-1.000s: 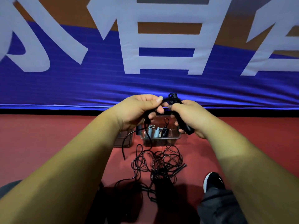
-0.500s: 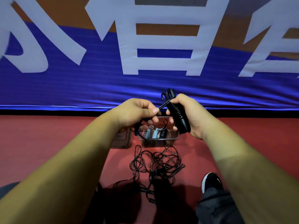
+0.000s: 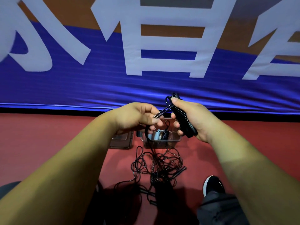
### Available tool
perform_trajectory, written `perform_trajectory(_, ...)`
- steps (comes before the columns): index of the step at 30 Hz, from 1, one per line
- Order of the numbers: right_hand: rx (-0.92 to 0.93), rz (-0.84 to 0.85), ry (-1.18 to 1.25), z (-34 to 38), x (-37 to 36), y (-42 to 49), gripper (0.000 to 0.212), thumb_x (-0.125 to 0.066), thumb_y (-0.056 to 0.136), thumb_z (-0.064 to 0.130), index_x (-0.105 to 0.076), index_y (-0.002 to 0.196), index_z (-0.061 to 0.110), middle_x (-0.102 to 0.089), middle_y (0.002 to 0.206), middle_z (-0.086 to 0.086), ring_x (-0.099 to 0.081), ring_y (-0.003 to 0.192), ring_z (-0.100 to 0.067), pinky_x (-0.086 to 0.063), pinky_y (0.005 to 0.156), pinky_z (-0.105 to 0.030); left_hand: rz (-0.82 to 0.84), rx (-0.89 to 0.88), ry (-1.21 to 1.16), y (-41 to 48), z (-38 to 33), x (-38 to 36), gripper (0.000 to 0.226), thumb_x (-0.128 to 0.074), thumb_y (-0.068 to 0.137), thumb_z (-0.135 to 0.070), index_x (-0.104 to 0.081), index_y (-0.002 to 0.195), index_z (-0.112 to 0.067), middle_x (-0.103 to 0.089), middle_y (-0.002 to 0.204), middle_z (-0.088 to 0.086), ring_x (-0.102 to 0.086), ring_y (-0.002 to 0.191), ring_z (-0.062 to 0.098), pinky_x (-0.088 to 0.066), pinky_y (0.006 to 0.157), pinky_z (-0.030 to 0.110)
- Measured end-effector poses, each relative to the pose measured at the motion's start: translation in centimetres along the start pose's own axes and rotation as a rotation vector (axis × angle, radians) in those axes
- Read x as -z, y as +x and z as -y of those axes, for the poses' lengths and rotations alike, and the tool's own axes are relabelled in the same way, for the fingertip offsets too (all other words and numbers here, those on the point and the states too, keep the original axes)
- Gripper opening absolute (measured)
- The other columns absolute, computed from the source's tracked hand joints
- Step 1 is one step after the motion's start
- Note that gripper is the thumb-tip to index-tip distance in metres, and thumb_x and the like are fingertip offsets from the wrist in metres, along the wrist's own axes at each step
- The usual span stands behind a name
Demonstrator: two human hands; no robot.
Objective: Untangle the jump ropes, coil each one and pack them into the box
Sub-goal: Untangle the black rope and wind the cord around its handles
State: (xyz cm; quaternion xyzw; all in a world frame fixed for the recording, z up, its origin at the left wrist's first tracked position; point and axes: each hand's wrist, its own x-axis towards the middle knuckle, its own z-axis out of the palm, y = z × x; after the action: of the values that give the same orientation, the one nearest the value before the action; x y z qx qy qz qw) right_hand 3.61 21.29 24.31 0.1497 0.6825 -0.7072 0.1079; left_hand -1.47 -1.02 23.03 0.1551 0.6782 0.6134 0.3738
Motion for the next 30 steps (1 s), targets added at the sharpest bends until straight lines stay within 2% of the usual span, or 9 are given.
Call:
perform_trajectory(2,-0.023,0.029,-0.013,-0.1,-0.1,-0.1,0.047,-0.077,0.093,0.053,-0.070,0.108,0.009,-0.068,0.087,-0.011,-0.057,0.061,-0.025,-0.047,0.055,-0.036,-0.013,0.038,0.152,-0.1,0.0,-0.1,0.018,-0.076,0.088,-0.001,-0.068,0.104,-0.004,-0.075,0.098,0.017,-0.070,0.083,0.021,-0.058,0.077,0.030)
perform_trajectory(5,-0.069,0.113,-0.019,-0.2,-0.8,-0.6,0.048,-0.076,0.093,0.052,-0.071,0.102,0.004,-0.068,0.089,-0.016,-0.056,0.061,-0.028,-0.048,0.053,-0.036,-0.122,0.058,0.383,0.2,0.1,-0.4,0.014,-0.079,0.089,-0.004,-0.069,0.098,-0.005,-0.074,0.075,0.005,-0.066,0.067,0.017,-0.051,0.055,0.023)
perform_trajectory(7,-0.103,0.200,-0.036,-0.1,-1.1,-1.0,0.045,-0.069,0.099,0.046,-0.069,0.102,0.001,-0.068,0.086,-0.017,-0.055,0.058,-0.027,-0.047,0.051,-0.033,-0.152,0.058,0.449,0.4,0.2,-0.6,0.007,-0.077,0.092,-0.005,-0.072,0.097,-0.008,-0.070,0.066,-0.002,-0.063,0.059,0.013,-0.048,0.053,0.023)
perform_trajectory(10,-0.185,0.348,-0.152,-0.1,-1.5,-1.8,0.042,-0.056,0.105,0.040,-0.063,0.106,-0.002,-0.071,0.083,-0.019,-0.057,0.055,-0.027,-0.047,0.046,-0.031,-0.211,0.000,0.495,0.8,0.6,-0.7,0.028,-0.076,0.089,0.002,-0.080,0.078,-0.023,-0.070,0.067,-0.003,-0.061,0.063,0.011,-0.057,0.067,0.035)
perform_trajectory(14,-0.321,0.519,-0.289,-0.6,-1.6,-2.6,0.035,-0.049,0.107,0.034,-0.059,0.108,0.000,-0.074,0.090,-0.023,-0.060,0.055,-0.025,-0.049,0.048,-0.029,-0.195,-0.067,0.441,0.7,0.4,-0.6,0.035,-0.068,0.082,0.012,-0.082,0.084,-0.020,-0.077,0.088,0.018,-0.064,0.076,0.025,-0.057,0.083,0.062)
perform_trajectory(18,-0.399,0.647,-0.508,-1.7,-2.0,-2.3,0.040,-0.056,0.105,0.036,-0.067,0.113,-0.001,-0.076,0.094,-0.022,-0.061,0.057,-0.025,-0.051,0.051,-0.031,-0.089,-0.090,0.558,0.8,-0.5,-1.1,0.027,-0.078,0.077,0.001,-0.082,0.086,-0.024,-0.079,0.093,0.008,-0.070,0.090,0.048,-0.056,0.086,0.062)
perform_trajectory(23,-0.377,0.545,-0.720,-2.5,-2.5,-1.2,0.045,-0.062,0.102,0.044,-0.065,0.118,0.002,-0.080,0.100,-0.018,-0.063,0.059,-0.023,-0.054,0.051,-0.032,-0.113,-0.180,0.861,1.2,-1.2,-2.3,0.034,-0.069,0.077,0.005,-0.080,0.081,-0.026,-0.076,0.090,-0.009,-0.069,0.074,0.008,-0.055,0.069,0.027)
perform_trajectory(27,-0.272,0.355,-0.696,-2.5,-2.3,-0.5,0.030,-0.063,0.103,0.044,-0.064,0.101,0.014,-0.075,0.077,-0.009,-0.061,0.052,-0.019,-0.051,0.046,-0.029,-0.201,-0.495,1.209,1.5,-1.4,-2.8,0.035,-0.068,0.073,0.005,-0.081,0.085,-0.025,-0.066,0.091,-0.005,-0.063,0.086,0.017,-0.054,0.076,0.037)
perform_trajectory(30,-0.236,0.232,-0.689,-2.9,-1.8,0.3,0.018,-0.064,0.103,0.043,-0.064,0.106,0.025,-0.071,0.076,-0.007,-0.059,0.052,-0.020,-0.049,0.047,-0.028,-0.225,-0.541,1.328,1.3,-1.2,-2.6,0.031,-0.070,0.080,0.000,-0.079,0.095,-0.025,-0.064,0.096,-0.004,-0.057,0.095,0.021,-0.054,0.074,0.043)
